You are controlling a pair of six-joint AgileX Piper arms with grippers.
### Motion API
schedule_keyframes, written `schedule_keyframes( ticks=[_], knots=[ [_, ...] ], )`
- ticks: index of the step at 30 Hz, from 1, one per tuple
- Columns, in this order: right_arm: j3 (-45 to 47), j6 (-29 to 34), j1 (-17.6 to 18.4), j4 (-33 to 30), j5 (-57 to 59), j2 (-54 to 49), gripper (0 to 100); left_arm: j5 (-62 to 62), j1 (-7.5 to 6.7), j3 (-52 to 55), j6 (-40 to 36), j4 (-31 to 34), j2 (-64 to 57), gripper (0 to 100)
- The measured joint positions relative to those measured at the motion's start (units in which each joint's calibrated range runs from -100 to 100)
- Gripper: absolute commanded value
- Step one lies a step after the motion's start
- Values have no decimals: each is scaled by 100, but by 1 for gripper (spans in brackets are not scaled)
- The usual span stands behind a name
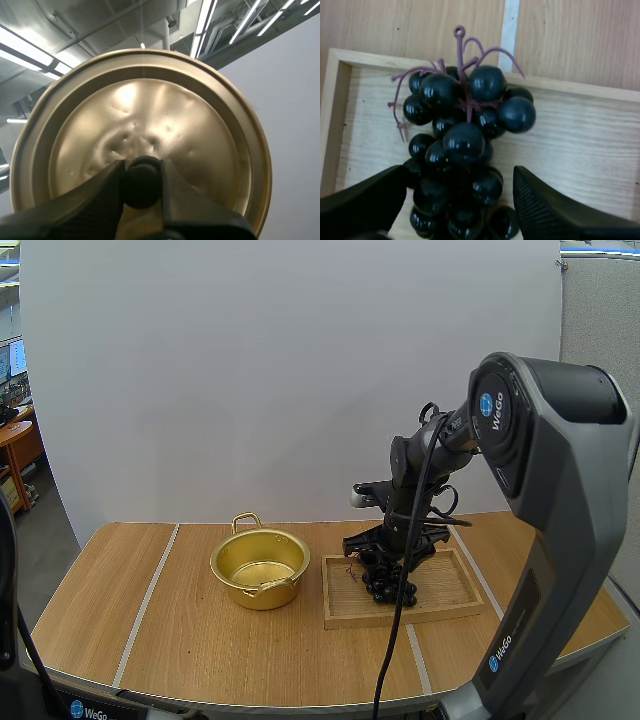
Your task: Open the pot, put the grape inside, and close it
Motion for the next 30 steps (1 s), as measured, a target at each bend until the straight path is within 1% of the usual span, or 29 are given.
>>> schedule_keyframes(
  ticks=[4,16,17,18,19,20,26,30],
  knots=[
    [0,-10,0,56,-273,175,100,0,0,0,0,0,0,0],
    [-31,-29,0,175,-473,445,100,0,0,0,0,0,0,0],
    [-61,-29,0,184,-489,518,80,0,0,0,0,0,0,0],
    [-63,-29,0,169,-574,621,41,0,0,0,0,0,0,0],
    [-63,-29,0,146,-574,636,18,0,0,0,0,0,0,0],
    [-63,-29,0,136,-574,636,0,0,0,0,0,0,0,0],
    [-63,-29,0,161,-486,592,0,0,0,0,0,10,0,0],
    [-63,-29,0,84,-468,381,0,0,0,0,0,10,0,0]
  ],
)
